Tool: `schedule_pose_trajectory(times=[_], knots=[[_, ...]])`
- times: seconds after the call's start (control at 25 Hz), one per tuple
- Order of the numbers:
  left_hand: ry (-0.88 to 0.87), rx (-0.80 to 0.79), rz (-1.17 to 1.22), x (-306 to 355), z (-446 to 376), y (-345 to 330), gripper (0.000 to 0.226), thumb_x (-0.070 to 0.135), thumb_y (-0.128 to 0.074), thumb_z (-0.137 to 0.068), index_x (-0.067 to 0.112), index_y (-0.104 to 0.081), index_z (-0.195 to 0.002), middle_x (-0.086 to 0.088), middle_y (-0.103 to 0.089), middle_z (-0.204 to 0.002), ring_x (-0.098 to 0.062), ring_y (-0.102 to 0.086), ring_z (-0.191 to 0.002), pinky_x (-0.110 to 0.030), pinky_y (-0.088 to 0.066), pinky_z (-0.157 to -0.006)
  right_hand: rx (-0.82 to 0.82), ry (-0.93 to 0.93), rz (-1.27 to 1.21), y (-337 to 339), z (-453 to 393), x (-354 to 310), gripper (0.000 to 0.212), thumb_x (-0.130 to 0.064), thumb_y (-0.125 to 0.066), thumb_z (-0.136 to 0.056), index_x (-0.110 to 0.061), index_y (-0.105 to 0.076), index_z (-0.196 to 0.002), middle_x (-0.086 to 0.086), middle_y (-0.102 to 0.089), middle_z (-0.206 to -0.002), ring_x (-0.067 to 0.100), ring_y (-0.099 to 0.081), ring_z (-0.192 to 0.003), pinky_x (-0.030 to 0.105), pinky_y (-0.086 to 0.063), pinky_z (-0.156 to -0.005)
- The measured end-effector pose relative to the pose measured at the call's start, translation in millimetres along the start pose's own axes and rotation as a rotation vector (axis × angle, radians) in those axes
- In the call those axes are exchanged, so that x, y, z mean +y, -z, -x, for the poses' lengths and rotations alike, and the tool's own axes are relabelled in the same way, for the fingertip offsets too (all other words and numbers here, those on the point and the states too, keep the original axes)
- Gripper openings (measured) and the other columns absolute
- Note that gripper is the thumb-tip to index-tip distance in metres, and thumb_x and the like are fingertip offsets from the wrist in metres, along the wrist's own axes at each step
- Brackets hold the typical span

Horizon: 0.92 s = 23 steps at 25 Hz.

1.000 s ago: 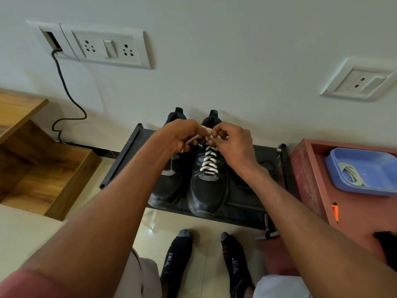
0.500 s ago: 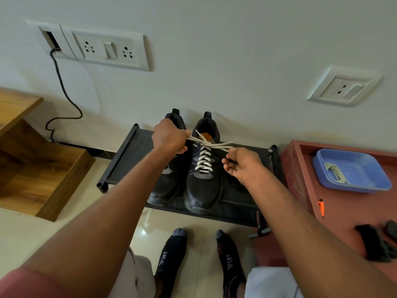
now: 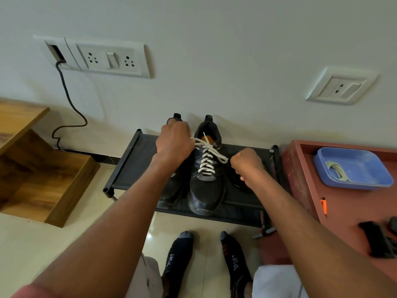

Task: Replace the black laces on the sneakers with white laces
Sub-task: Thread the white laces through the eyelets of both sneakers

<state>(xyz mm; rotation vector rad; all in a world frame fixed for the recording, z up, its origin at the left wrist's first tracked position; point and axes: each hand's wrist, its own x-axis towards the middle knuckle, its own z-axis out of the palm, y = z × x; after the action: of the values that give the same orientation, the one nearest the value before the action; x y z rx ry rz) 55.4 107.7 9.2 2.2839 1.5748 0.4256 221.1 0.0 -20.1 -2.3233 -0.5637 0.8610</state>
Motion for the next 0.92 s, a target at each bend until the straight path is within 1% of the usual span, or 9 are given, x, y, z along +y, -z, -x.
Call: schedule_pose_trajectory(times=[0.08,0.16,0.32,0.4,0.52,0.6,0.68,0.76,0.92], knots=[[-0.105,-0.04,-0.088,9.5,4.9,2.5,0.013,0.024,-0.065,-0.092,0.019,-0.076,-0.098,-0.006,-0.059,-0.115,-0.032,-0.057,-0.107,-0.048,-0.053,-0.088,0.023,0.193,0.187,8.4,5.5,0.4,0.018,-0.013,-0.057,-0.095,-0.017,-0.071,-0.084,0.005,-0.07,-0.089,0.025,-0.067,-0.082,0.038,-0.057,-0.07],[-0.126,0.01,-0.034,23.5,7.8,1.3,0.015,0.018,-0.062,-0.092,0.018,-0.076,-0.093,-0.007,-0.061,-0.11,-0.032,-0.058,-0.104,-0.05,-0.053,-0.089,0.024,0.259,0.137,19.2,10.0,-2.0,0.022,-0.013,-0.056,-0.095,-0.017,-0.07,-0.078,0.004,-0.073,-0.089,0.025,-0.07,-0.08,0.041,-0.06,-0.074],[-0.192,0.036,0.286,74.0,19.6,-4.5,0.043,-0.012,-0.057,-0.078,0.02,-0.074,-0.101,-0.002,-0.053,-0.108,-0.017,-0.057,-0.086,-0.02,-0.043,-0.067,0.116,0.271,-0.067,49.8,8.4,5.7,0.021,-0.011,-0.058,-0.09,-0.019,-0.074,-0.079,-0.001,-0.074,-0.084,0.023,-0.072,-0.079,0.042,-0.064,-0.075],[-0.232,-0.008,0.342,106.9,25.1,-13.7,0.053,-0.015,-0.054,-0.076,0.021,-0.072,-0.112,-0.003,-0.055,-0.113,-0.016,-0.056,-0.09,-0.019,-0.039,-0.065,0.174,0.238,-0.252,76.3,8.4,19.5,0.021,-0.011,-0.056,-0.086,-0.021,-0.073,-0.08,-0.001,-0.074,-0.085,0.027,-0.073,-0.083,0.042,-0.061,-0.073],[-0.39,-0.165,0.365,159.2,36.0,-45.0,0.046,0.002,-0.06,-0.089,0.021,-0.064,-0.131,-0.009,-0.056,-0.131,-0.026,-0.058,-0.114,-0.031,-0.049,-0.094,0.39,0.214,-0.339,125.5,9.2,50.4,0.019,-0.016,-0.059,-0.087,-0.021,-0.076,-0.088,-0.004,-0.076,-0.091,0.024,-0.07,-0.089,0.04,-0.055,-0.077],[-0.541,-0.287,0.323,190.0,46.9,-70.2,0.053,0.015,-0.062,-0.09,0.023,-0.057,-0.142,-0.009,-0.052,-0.142,-0.032,-0.052,-0.128,-0.043,-0.046,-0.109,0.568,0.216,-0.153,158.7,3.4,75.0,0.019,-0.014,-0.06,-0.094,-0.019,-0.078,-0.098,-0.001,-0.077,-0.099,0.024,-0.067,-0.093,0.031,-0.046,-0.077],[-0.699,-0.368,0.217,216.6,60.3,-92.1,0.066,0.015,-0.061,-0.085,0.026,-0.051,-0.149,-0.003,-0.049,-0.151,-0.031,-0.045,-0.138,-0.05,-0.043,-0.112,0.61,0.222,0.052,192.6,-19.2,102.7,0.023,-0.009,-0.058,-0.096,-0.013,-0.077,-0.109,0.008,-0.076,-0.111,0.032,-0.068,-0.105,0.032,-0.046,-0.08],[-0.797,-0.402,0.075,233.2,71.7,-107.0,0.069,0.018,-0.061,-0.091,0.026,-0.042,-0.156,0.001,-0.038,-0.163,-0.026,-0.033,-0.15,-0.052,-0.034,-0.118,0.527,0.205,0.306,217.9,-49.8,125.6,0.025,-0.007,-0.06,-0.093,-0.008,-0.076,-0.113,0.013,-0.075,-0.115,0.035,-0.068,-0.11,0.035,-0.05,-0.085],[-0.899,-0.455,-0.044,245.3,85.4,-127.3,0.07,0.028,-0.059,-0.097,0.029,-0.029,-0.16,0.0,-0.033,-0.165,-0.025,-0.028,-0.15,-0.055,-0.023,-0.12,0.276,0.132,0.651,232.2,-89.7,142.4,0.022,-0.027,-0.067,-0.097,-0.007,-0.072,-0.093,0.009,-0.071,-0.088,0.029,-0.068,-0.086,0.036,-0.052,-0.071]])
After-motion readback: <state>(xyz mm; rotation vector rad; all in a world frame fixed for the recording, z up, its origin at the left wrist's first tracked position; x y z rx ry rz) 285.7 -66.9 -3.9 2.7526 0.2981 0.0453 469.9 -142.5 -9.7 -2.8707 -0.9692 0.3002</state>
